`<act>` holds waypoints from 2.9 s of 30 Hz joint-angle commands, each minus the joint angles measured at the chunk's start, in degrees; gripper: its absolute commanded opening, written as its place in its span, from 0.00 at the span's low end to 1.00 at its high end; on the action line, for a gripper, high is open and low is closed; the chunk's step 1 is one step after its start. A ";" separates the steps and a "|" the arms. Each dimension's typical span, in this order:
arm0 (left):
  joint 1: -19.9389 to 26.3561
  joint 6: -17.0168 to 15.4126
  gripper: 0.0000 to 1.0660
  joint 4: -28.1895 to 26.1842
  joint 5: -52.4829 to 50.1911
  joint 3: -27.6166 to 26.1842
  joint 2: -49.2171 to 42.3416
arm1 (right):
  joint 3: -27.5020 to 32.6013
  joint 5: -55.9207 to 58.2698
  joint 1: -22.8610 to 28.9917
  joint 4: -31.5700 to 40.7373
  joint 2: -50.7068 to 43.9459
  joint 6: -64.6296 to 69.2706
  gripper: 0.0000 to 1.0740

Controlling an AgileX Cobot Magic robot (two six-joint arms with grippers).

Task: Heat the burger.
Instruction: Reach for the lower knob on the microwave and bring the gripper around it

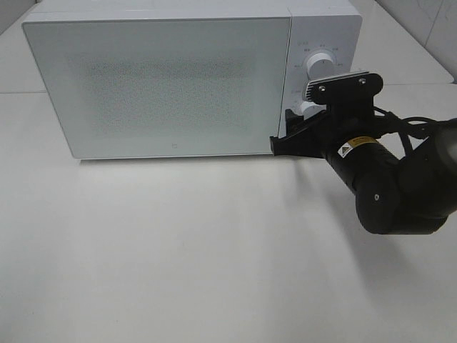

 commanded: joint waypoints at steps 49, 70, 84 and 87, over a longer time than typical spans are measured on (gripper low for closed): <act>0.11 -0.17 0.00 -0.06 -0.63 0.17 -1.09 | -4.87 -1.15 0.11 4.18 4.76 -1.66 0.35; 0.11 -0.17 0.00 -0.06 -0.63 0.17 -1.09 | -4.87 -2.18 0.11 3.78 4.64 10.31 0.00; 0.11 -0.17 0.00 -0.06 -0.63 0.17 -1.09 | -4.87 -6.82 0.11 3.04 4.64 64.11 0.00; 0.11 -0.17 0.00 -0.06 -0.63 0.17 -1.09 | -4.87 -8.54 0.11 2.52 4.64 70.82 0.00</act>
